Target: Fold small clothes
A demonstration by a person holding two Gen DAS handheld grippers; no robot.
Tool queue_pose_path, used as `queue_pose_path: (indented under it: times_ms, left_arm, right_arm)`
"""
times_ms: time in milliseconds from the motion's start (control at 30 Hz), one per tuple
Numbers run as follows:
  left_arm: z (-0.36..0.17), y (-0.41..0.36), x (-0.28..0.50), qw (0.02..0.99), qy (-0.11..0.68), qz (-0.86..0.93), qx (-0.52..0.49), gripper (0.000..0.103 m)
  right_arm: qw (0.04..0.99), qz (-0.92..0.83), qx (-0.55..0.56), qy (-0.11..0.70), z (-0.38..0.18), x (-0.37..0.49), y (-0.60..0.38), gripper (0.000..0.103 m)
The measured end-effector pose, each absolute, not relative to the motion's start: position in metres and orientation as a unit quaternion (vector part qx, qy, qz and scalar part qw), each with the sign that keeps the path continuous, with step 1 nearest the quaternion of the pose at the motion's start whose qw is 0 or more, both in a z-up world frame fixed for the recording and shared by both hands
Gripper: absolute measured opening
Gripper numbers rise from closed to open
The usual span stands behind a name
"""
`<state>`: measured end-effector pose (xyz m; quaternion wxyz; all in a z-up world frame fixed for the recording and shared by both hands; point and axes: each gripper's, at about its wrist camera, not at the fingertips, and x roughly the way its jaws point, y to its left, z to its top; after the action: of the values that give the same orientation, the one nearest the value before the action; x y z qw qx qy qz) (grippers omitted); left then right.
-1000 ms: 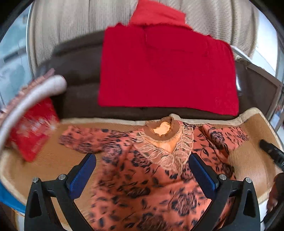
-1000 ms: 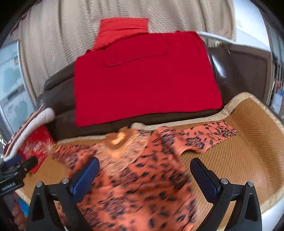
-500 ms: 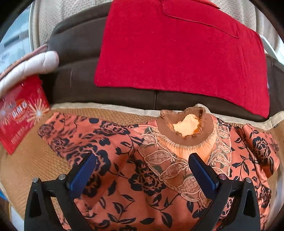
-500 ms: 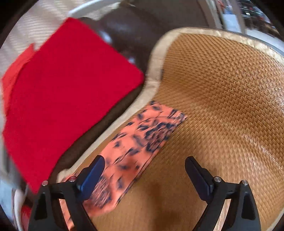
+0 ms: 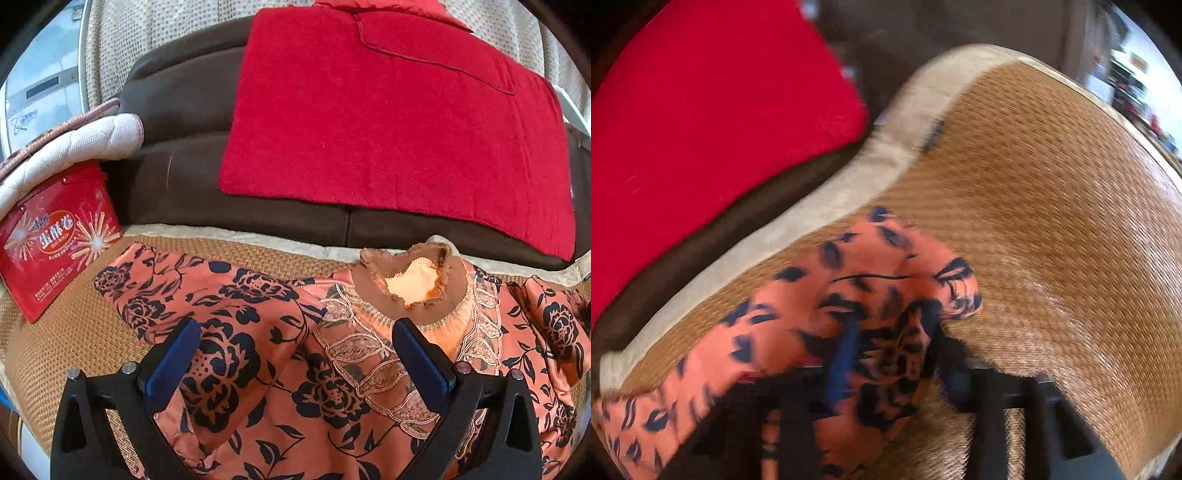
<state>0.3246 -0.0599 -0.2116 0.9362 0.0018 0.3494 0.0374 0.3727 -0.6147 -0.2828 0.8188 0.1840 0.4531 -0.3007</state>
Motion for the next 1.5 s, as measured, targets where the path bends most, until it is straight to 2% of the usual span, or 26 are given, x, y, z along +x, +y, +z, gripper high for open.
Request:
queue_pose_path:
  times_ms: [33, 267, 500, 600, 867, 1033, 1067, 1133, 1167, 1200, 1333, 1500]
  left_arm:
    - [-0.21, -0.06, 0.323, 0.938, 0.345, 0.038, 0.005, 0.103]
    - [-0.195, -0.046, 0.313, 0.947, 0.316, 0.058, 0.009, 0.103]
    - [-0.181, 0.002, 0.307, 0.946, 0.311, 0.091, -0.032, 0.103]
    - [-0.176, 0.026, 0.301, 0.944, 0.307, 0.108, -0.048, 0.103]
    - [-0.171, 0.084, 0.287, 0.94, 0.297, 0.146, -0.084, 0.103]
    - [-0.17, 0.096, 0.285, 0.939, 0.296, 0.145, -0.097, 0.103]
    - [-0.17, 0.095, 0.285, 0.94, 0.296, 0.143, -0.096, 0.103]
    - [-0.17, 0.093, 0.283, 0.941, 0.293, 0.14, -0.091, 0.103]
    - [-0.17, 0.089, 0.283, 0.942, 0.293, 0.137, -0.086, 0.103]
    - [-0.171, 0.087, 0.283, 0.943, 0.293, 0.135, -0.083, 0.103]
    - [-0.173, 0.073, 0.283, 0.946, 0.295, 0.118, -0.07, 0.103]
    - [-0.175, 0.043, 0.286, 0.95, 0.299, 0.085, -0.037, 0.103]
  right_arm:
    - [0.822, -0.293, 0.182, 0.454, -0.282, 0.373, -0.61, 0.009]
    - [0.878, -0.191, 0.243, 0.367, -0.233, 0.336, -0.556, 0.008]
    - [0.914, -0.057, 0.273, 0.295, -0.156, 0.3, -0.443, 0.008]
    - [0.919, -0.001, 0.268, 0.288, -0.142, 0.3, -0.39, 0.008]
    - [0.893, 0.113, 0.277, 0.336, -0.172, 0.331, -0.257, 0.008]
    - [0.859, 0.167, 0.277, 0.398, -0.209, 0.342, -0.205, 0.015]
    - [0.853, 0.181, 0.271, 0.407, -0.213, 0.341, -0.196, 0.021]
    - [0.843, 0.215, 0.265, 0.415, -0.217, 0.328, -0.183, 0.039]
    - [0.841, 0.229, 0.27, 0.41, -0.216, 0.323, -0.187, 0.069]
    - [0.84, 0.245, 0.283, 0.394, -0.213, 0.316, -0.191, 0.09]
    - [0.857, 0.236, 0.286, 0.357, -0.208, 0.299, -0.208, 0.092]
    - [0.89, 0.123, 0.283, 0.335, -0.219, 0.288, -0.279, 0.09]
